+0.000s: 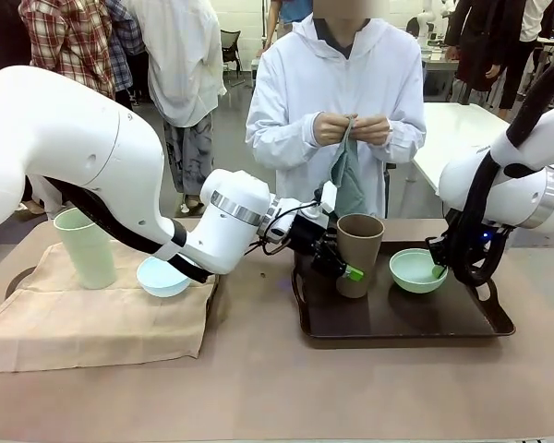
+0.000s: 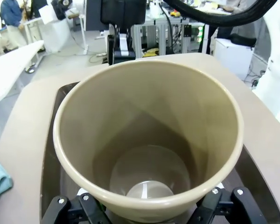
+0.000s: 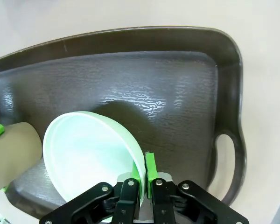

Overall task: Set up a tray with a mat and arrange the tableware.
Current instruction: Pick up the Picnic Bowl and Reusable plastic cup from the Handle tray in front of the human's position and hold them in the air.

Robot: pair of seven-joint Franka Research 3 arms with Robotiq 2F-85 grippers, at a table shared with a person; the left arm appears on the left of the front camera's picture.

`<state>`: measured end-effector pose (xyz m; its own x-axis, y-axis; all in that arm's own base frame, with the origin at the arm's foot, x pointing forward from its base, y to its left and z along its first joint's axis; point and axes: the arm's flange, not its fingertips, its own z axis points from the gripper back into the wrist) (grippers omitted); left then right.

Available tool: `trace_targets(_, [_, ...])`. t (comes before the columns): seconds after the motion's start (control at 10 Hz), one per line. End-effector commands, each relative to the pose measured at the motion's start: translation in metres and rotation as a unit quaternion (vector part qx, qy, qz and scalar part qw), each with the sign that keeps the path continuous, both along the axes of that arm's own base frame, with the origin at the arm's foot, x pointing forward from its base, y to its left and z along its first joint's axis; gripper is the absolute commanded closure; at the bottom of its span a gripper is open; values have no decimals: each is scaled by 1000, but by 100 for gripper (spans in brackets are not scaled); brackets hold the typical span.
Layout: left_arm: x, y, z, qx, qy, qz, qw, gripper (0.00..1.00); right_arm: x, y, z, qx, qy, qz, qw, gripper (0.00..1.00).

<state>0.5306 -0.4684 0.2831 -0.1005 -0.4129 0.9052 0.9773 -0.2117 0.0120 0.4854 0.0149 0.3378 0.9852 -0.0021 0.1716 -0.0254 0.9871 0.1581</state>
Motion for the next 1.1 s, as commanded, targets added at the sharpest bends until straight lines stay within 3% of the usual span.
trace_targets(0.0, [-12, 11, 9, 15, -7, 7, 1000, 74, -6, -8, 2, 10, -5, -5, 1000, 100])
trace_targets(0.3, [-45, 40, 69, 14, -22, -3, 1000, 74, -47, -22, 75, 49, 16, 15, 999, 100])
trace_targets(0.5, [-81, 53, 126, 15, -56, 19, 998, 74, -94, -30, 140, 66, -2, 30, 997, 100])
trace_targets(0.6, [-94, 54, 151, 29, -49, 30, 998, 74, -112, -34, 166, 66, -16, 29, 997, 100])
trace_targets(0.9, [-126, 51, 219, 29, -76, 61, 995, 74, -166, -38, 225, 49, -45, 17, 998, 100])
trace_targets(1.0, [-128, 52, 229, 30, -76, 76, 994, 74, -167, -37, 232, 51, -47, 13, 998, 100])
